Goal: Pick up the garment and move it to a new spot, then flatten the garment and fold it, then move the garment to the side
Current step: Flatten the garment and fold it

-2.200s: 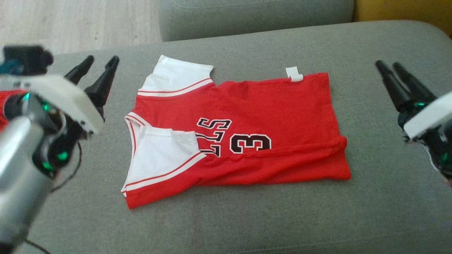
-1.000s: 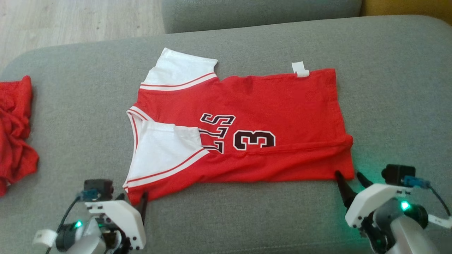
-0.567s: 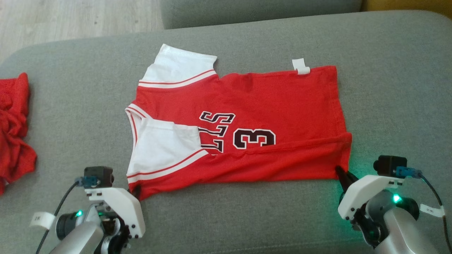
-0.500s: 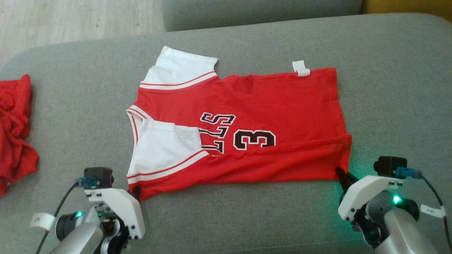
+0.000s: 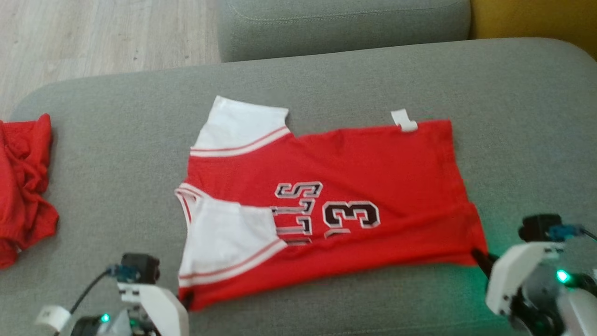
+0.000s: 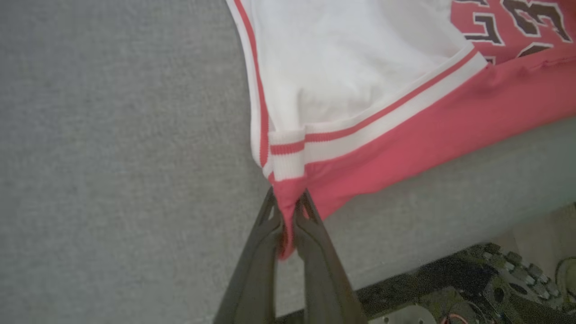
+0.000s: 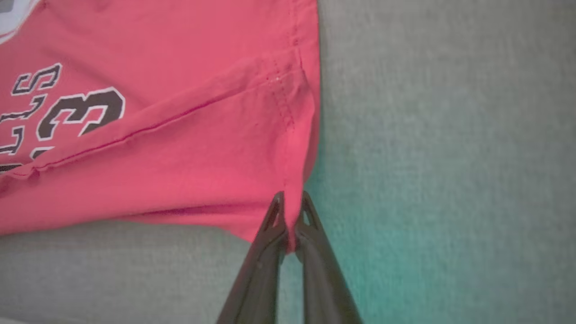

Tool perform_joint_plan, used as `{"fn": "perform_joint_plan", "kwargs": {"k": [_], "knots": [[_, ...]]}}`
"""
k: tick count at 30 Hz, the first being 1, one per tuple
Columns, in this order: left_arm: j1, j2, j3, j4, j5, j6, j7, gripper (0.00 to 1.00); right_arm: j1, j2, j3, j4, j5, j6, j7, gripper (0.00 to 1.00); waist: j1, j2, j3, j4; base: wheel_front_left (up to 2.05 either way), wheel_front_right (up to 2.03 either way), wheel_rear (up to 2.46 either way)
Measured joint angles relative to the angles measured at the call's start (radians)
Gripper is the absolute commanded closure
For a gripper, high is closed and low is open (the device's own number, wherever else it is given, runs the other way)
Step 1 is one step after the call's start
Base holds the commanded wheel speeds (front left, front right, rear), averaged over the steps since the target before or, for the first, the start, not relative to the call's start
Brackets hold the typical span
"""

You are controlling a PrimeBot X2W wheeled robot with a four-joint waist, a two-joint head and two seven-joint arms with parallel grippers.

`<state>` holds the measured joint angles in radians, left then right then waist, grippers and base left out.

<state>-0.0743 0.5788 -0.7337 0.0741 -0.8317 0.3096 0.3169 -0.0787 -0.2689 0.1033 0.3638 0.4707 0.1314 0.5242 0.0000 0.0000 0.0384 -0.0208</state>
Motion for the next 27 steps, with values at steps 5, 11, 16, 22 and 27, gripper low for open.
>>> {"fn": "perform_joint_plan", "kwargs": {"k": [5, 11, 16, 22, 27], "knots": [[0.064, 0.03, -0.017, -0.097, -0.027, 0.024, 0.057, 1.0, 0.096, -0.027, -0.052, -0.098, 0.005, 0.0, 0.111, 1.0, 0.0, 0.0, 0.004, 0.005, 0.0, 0.0, 0.0], [0.084, 0.041, -0.024, -0.123, -0.053, 0.034, 0.069, 0.0, 0.154, -0.006, -0.111, -0.19, -0.012, 0.0, 0.164, 0.0, 0.0, 0.0, 0.009, 0.005, 0.0, 0.0, 0.0], [0.085, 0.045, -0.025, -0.111, -0.052, 0.029, 0.074, 0.0, 0.154, 0.025, -0.13, -0.239, -0.024, 0.0, 0.176, 0.0, 0.0, 0.0, 0.014, 0.0, 0.0, 0.0, 0.0], [-0.006, 0.091, 0.007, -0.128, 0.01, 0.001, 0.054, 0.0, 0.144, 0.044, -0.172, -0.34, -0.004, 0.0, 0.116, 0.0, 0.0, 0.0, 0.032, 0.002, 0.0, 0.0, 0.0], [-0.273, 0.106, 0.029, -0.135, 0.084, -0.057, 0.087, 0.0, -0.011, 0.073, -0.209, -0.293, 0.013, 0.0, 0.053, 0.0, 0.0001, 0.0, 0.076, -0.004, 0.0, 0.0, 0.0]]}}
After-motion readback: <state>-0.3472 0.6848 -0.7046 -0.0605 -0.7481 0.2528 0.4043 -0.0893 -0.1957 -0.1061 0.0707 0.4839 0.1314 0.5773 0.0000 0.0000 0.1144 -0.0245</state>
